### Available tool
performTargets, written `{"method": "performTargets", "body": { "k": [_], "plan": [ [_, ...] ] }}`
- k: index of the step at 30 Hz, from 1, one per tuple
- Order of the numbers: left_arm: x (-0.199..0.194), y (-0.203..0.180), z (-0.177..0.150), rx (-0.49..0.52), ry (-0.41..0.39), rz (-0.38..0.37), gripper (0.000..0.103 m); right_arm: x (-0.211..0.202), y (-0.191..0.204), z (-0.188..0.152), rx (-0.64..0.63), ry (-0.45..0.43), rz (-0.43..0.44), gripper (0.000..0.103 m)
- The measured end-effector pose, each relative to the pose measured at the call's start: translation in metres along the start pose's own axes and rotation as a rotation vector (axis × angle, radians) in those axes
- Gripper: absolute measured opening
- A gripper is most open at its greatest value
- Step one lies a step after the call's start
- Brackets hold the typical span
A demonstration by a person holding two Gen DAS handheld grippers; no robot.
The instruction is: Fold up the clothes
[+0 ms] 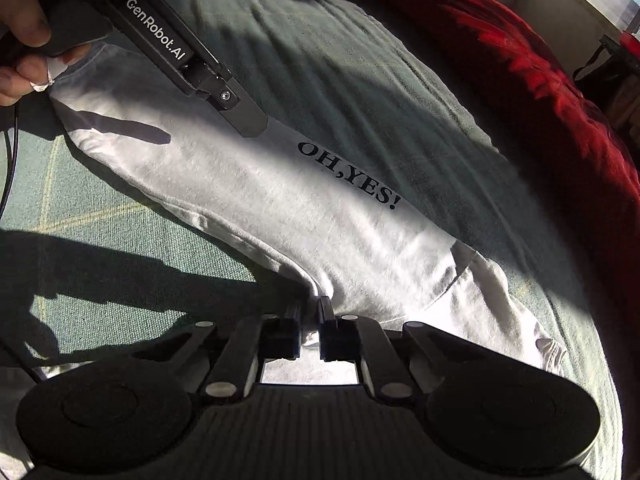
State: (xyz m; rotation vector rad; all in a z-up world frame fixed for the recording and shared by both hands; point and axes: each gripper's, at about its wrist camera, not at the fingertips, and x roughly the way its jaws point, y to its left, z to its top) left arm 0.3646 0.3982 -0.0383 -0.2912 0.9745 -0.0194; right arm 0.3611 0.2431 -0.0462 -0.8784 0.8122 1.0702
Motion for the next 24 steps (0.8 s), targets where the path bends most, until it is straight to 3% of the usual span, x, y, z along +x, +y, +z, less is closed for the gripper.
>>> {"method": "performTargets", "body": {
  "k": [5, 7, 9, 12, 14, 16, 19, 20, 22, 24],
  "plan": [
    [0.001, -0.007, 0.002, 0.057, 0.007, -0.005, 0.059, -0.003, 0.002, -0.005, -0.075, 0.036, 0.032, 0.011],
    [0.002, -0.017, 0.002, 0.125, 0.007, -0.015, 0.059, -0.005, 0.004, -0.003, -0.07, 0.036, 0.026, 0.011],
    [0.005, -0.026, 0.0, 0.208, 0.014, -0.009, 0.06, -0.011, -0.001, 0.001, -0.004, 0.018, 0.038, 0.013],
    [0.015, -0.027, -0.013, 0.319, 0.067, 0.103, 0.06, -0.02, -0.013, 0.003, 0.135, -0.021, 0.053, 0.032],
    [0.013, -0.022, -0.021, 0.37, 0.072, 0.164, 0.061, -0.022, -0.025, 0.0, 0.254, -0.039, 0.025, 0.037],
    [0.007, -0.012, -0.025, 0.352, 0.089, 0.173, 0.062, -0.016, -0.038, -0.004, 0.375, -0.034, -0.006, 0.05],
    [0.002, 0.002, -0.027, 0.308, 0.111, 0.18, 0.062, 0.004, -0.056, -0.009, 0.541, -0.024, -0.012, 0.054],
    [0.001, 0.003, -0.027, 0.309, 0.112, 0.186, 0.062, 0.01, -0.059, -0.009, 0.586, -0.013, 0.008, 0.055],
    [0.0, 0.003, -0.027, 0.314, 0.109, 0.199, 0.062, 0.014, -0.056, -0.009, 0.649, -0.014, 0.075, 0.07],
    [-0.002, -0.001, -0.023, 0.32, 0.088, 0.201, 0.06, 0.004, -0.047, -0.011, 0.659, -0.032, 0.142, 0.075]
  ]
}}
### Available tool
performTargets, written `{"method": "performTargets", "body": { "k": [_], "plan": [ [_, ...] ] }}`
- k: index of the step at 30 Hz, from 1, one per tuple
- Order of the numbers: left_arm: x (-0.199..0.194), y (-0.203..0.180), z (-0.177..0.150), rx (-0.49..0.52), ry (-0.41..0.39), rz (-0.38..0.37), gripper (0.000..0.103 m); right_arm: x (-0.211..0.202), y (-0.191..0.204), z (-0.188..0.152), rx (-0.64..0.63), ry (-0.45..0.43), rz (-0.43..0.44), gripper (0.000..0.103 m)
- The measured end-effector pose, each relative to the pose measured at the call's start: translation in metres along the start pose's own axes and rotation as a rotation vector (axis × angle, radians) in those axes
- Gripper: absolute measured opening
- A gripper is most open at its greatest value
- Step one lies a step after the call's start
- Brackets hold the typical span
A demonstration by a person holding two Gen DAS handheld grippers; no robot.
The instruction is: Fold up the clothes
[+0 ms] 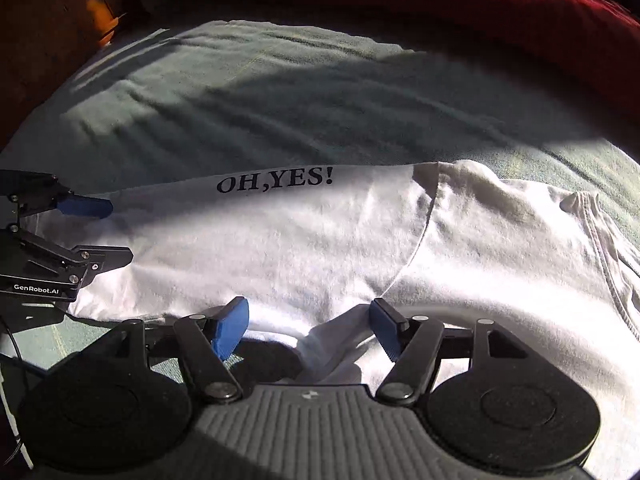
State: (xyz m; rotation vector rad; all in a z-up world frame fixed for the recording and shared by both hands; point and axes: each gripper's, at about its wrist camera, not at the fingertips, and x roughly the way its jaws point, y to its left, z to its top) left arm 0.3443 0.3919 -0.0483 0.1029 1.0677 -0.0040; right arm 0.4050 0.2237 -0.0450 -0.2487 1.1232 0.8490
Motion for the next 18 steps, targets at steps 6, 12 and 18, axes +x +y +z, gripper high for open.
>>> {"method": "performTargets", "body": {
  "k": [6, 12, 18],
  "plan": [
    [-0.015, -0.014, 0.029, -0.059, -0.099, -0.143, 0.06, -0.045, -0.006, -0.036, -0.013, 0.018, -0.119, 0.074],
    [-0.007, -0.059, 0.081, -0.065, -0.164, -0.42, 0.06, -0.076, -0.055, -0.077, 0.014, 0.087, -0.339, 0.084],
    [0.035, -0.13, 0.129, -0.07, -0.152, -0.59, 0.06, -0.072, -0.081, -0.116, 0.074, 0.07, -0.317, 0.103]
  ]
}}
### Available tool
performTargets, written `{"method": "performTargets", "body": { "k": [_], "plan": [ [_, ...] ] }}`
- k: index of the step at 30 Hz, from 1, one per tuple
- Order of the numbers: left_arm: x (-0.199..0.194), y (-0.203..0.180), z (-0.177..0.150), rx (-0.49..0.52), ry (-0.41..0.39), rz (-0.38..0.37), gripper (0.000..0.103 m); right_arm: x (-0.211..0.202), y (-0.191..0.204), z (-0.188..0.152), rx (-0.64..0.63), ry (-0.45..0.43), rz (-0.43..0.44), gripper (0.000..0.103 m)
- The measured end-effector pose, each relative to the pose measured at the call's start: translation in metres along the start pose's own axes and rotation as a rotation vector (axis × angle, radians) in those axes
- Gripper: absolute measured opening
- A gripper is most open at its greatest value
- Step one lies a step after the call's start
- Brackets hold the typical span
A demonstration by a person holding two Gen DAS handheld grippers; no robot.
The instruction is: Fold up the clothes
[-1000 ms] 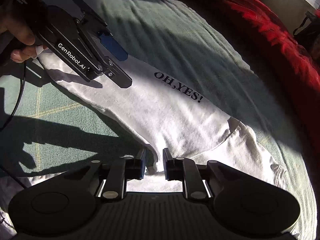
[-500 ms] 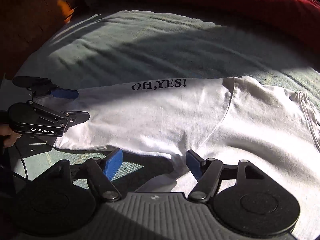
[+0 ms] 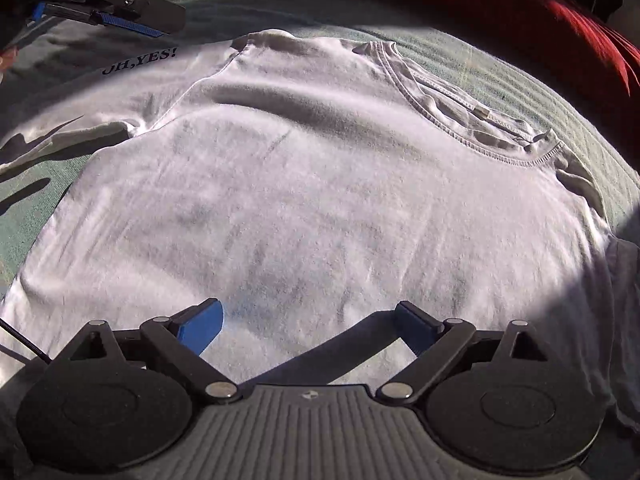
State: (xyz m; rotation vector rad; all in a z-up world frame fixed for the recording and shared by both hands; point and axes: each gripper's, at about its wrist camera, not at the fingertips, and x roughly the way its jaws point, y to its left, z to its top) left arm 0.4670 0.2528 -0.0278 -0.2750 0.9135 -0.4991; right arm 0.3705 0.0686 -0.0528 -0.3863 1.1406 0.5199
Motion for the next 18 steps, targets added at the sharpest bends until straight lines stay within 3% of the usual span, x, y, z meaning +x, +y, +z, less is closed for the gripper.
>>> {"method": "performTargets", "body": {
  "k": [2, 5, 12, 18],
  "plan": [
    [0.03, -0.01, 0.007, 0.001, 0.045, -0.035, 0.06, 0.004, 0.0, -0.006, 0.008, -0.035, 0.001, 0.103],
    [0.065, -0.013, 0.007, 0.007, 0.112, -0.003, 0.06, 0.003, -0.001, -0.016, 0.026, -0.097, 0.0, 0.103],
    [0.09, 0.017, 0.032, -0.023, 0.008, 0.208, 0.061, 0.0, -0.002, -0.03, 0.03, -0.195, -0.002, 0.103],
    [0.098, 0.02, 0.056, -0.003, -0.013, 0.307, 0.06, 0.002, -0.005, -0.03, -0.002, -0.226, 0.02, 0.103]
  ]
}}
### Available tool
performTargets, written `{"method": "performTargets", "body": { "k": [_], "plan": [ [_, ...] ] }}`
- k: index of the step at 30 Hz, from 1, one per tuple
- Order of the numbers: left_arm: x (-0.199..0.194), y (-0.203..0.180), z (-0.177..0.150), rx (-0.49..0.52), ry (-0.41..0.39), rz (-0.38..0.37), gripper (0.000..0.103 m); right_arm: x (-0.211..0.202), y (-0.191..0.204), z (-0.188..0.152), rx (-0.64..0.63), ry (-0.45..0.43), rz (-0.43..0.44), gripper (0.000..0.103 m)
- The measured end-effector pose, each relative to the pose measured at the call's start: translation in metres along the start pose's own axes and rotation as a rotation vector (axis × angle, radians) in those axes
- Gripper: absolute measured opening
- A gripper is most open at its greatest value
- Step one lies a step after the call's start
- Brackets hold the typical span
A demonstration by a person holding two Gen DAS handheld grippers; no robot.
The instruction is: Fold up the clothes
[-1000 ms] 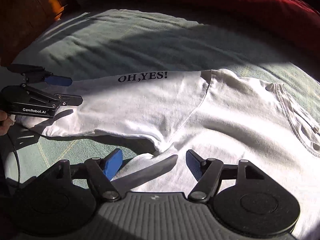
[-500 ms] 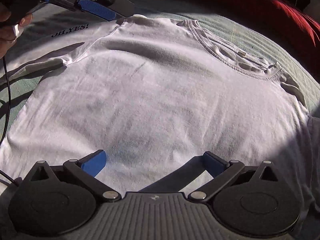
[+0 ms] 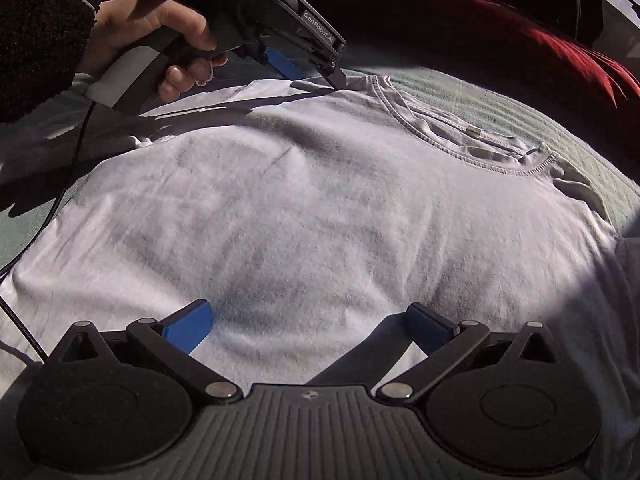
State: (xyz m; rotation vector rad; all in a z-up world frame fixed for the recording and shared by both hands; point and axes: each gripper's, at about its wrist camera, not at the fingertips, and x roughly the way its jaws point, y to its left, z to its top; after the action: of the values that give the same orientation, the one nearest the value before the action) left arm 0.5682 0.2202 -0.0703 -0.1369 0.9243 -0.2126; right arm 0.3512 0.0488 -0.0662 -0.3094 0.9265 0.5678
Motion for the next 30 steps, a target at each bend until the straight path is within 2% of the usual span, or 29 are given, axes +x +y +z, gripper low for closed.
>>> {"method": "performTargets", "body": {
  "k": [3, 5, 7, 9, 11, 13, 15, 17, 21, 26, 30],
  "plan": [
    [-0.023, -0.002, 0.004, -0.02, -0.011, -0.026, 0.06, -0.001, -0.003, 0.007, -0.015, 0.023, 0.023, 0.103],
    [-0.042, -0.008, 0.002, -0.008, -0.01, -0.054, 0.06, -0.007, -0.014, 0.016, 0.037, 0.038, 0.038, 0.103],
    [-0.062, -0.017, -0.005, 0.01, 0.024, -0.101, 0.062, -0.019, -0.032, 0.023, 0.091, 0.021, 0.033, 0.103],
    [-0.075, -0.024, -0.017, 0.01, 0.077, -0.154, 0.065, -0.029, -0.057, 0.029, 0.123, -0.013, -0.023, 0.103],
    [-0.076, -0.029, -0.035, -0.013, 0.136, -0.18, 0.065, -0.034, -0.085, 0.035, 0.146, -0.041, -0.099, 0.103],
    [-0.07, -0.031, -0.054, -0.022, 0.158, -0.184, 0.065, -0.033, -0.114, 0.037, 0.187, -0.063, -0.147, 0.103],
    [-0.058, -0.028, -0.065, -0.063, 0.166, -0.161, 0.065, -0.021, -0.144, 0.037, 0.245, -0.059, -0.168, 0.103],
    [-0.051, -0.023, -0.068, -0.101, 0.14, -0.157, 0.065, -0.004, -0.168, 0.037, 0.292, -0.045, -0.162, 0.103],
    [-0.034, -0.02, -0.046, -0.096, 0.097, -0.145, 0.065, 0.03, -0.187, 0.036, 0.335, -0.013, -0.127, 0.103],
    [0.001, -0.015, -0.013, -0.047, 0.063, -0.113, 0.066, 0.047, -0.192, 0.048, 0.302, -0.056, -0.16, 0.103],
    [0.017, -0.018, 0.004, 0.001, 0.027, -0.094, 0.071, 0.066, -0.207, 0.064, 0.31, -0.091, -0.173, 0.103]
  ]
}}
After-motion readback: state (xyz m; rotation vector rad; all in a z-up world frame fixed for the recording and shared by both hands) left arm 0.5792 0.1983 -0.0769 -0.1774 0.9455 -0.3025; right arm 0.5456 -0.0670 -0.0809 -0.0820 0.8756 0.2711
